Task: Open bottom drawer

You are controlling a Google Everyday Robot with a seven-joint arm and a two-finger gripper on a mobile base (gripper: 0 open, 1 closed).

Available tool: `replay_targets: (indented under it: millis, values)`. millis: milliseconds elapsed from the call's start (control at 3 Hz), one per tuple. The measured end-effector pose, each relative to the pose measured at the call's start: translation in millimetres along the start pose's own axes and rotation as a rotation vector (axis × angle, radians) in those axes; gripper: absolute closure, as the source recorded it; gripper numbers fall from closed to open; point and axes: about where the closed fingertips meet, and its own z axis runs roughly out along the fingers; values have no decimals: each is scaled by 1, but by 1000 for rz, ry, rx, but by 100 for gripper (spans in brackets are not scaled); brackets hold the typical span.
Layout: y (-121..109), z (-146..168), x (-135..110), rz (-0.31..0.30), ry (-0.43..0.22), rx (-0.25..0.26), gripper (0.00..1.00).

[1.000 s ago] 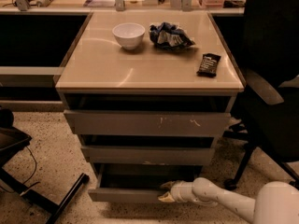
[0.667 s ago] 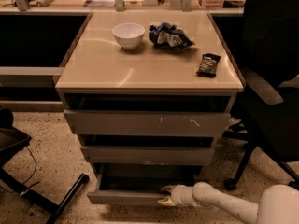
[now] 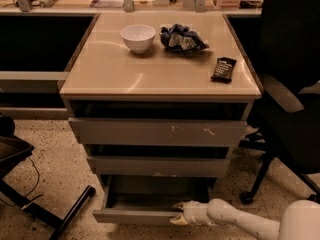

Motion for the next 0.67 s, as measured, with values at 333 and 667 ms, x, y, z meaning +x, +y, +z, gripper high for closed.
replay_targets:
  millis: [333, 667]
  values:
    - [0, -1, -2, 0, 0, 0, 100]
    - [16, 2, -5, -13, -14, 5, 100]
